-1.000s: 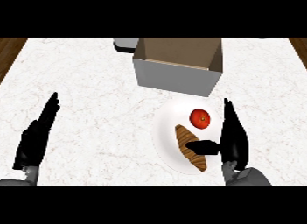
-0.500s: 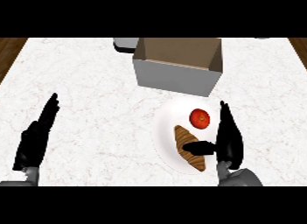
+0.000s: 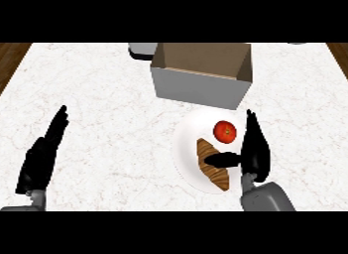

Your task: Pick the tomato from the plate and place it in the cardboard box

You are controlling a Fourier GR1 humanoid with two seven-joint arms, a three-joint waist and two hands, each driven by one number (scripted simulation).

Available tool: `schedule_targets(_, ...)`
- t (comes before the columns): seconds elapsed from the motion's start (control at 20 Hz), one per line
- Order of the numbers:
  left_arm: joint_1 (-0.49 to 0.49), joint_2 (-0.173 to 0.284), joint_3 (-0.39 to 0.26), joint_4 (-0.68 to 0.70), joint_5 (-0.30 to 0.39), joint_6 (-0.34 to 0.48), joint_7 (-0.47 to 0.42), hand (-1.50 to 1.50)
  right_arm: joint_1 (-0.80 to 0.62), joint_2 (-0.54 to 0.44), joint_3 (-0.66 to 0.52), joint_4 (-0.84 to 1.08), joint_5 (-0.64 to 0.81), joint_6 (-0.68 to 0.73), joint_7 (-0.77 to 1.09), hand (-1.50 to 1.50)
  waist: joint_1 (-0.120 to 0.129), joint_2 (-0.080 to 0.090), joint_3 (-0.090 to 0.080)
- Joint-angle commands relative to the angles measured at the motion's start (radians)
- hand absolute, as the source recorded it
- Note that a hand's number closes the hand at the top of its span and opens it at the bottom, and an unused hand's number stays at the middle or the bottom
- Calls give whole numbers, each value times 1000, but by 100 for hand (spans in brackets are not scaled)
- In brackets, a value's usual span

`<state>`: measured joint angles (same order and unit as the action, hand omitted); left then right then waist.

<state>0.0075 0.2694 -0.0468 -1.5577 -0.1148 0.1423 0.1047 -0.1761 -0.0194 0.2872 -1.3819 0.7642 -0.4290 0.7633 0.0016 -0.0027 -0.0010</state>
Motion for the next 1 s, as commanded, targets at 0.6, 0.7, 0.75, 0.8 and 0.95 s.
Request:
schedule_targets(0.6, 75, -68, 23, -114, -65, -51, 40, 0, -53, 7, -48, 215, -57, -16, -128, -150, 4, 2, 1)
schedule_targets(0.7, 19, -44, 84, -12, -40, -89, -7, 0, -99, 19, -14, 230, -103, -67, -111, -150, 3, 3, 1)
schedule_targets(0.75, -37, -86, 54, 44, -84, -44, -1, 0, -87, 19, -8, 271, -126, -99, -167, 150, 1, 3, 1)
schedule_targets(0.8, 50, -45, 93, -55, -40, -87, -14, 0, -118, 19, 14, 236, -108, -64, -92, 150, 4, 2, 1)
schedule_targets(0.95, -12, -83, 79, 39, -64, -61, -33, 0, -79, -7, 4, 186, 25, -88, -56, 150, -2, 2, 1)
